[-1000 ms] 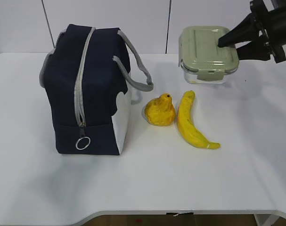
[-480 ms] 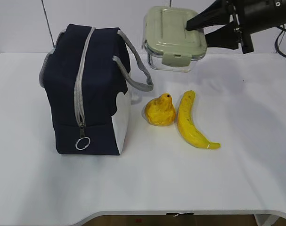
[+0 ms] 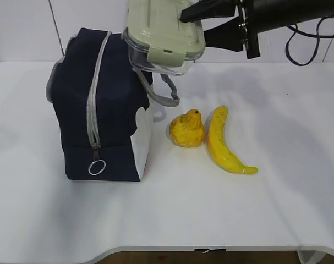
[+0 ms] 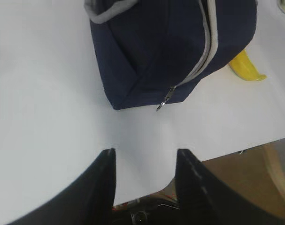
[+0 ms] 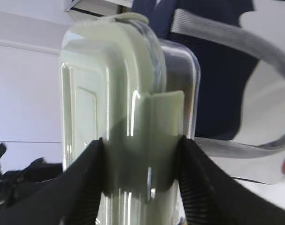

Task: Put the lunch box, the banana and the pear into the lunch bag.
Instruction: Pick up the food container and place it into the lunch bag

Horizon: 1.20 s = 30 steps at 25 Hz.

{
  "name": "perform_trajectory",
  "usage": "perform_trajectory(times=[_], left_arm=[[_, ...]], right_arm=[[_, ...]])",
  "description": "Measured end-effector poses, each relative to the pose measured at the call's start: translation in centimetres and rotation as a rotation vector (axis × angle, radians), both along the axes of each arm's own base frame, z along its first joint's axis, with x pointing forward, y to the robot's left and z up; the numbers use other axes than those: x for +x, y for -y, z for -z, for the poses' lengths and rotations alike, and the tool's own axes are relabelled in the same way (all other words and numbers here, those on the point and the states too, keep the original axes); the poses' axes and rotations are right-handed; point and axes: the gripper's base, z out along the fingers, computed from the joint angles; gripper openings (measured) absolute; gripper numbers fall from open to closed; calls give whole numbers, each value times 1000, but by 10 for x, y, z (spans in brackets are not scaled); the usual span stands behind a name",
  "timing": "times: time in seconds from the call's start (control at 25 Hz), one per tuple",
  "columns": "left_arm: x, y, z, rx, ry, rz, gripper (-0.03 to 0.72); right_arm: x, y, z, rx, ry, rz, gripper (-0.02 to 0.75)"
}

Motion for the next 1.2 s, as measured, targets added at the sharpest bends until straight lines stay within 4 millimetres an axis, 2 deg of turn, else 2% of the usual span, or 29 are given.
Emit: perform_trajectory(times=[0.32,0.48,1.0,1.2], left_arm=[[61,14,29,-123,-27,111,345],[86,18,37,-139,-28,166,346],[150,23,18,-198,39,186,347],[172,34,20,-211,38,216,347]], right_arm=[[-8,-27,-3,35,-4,-58,366],[-10,-32,-4,43,-5,-70,366],[-6,-33,-10,118,2,-28,366],[-6,-33,-11,122,6,-24,366]])
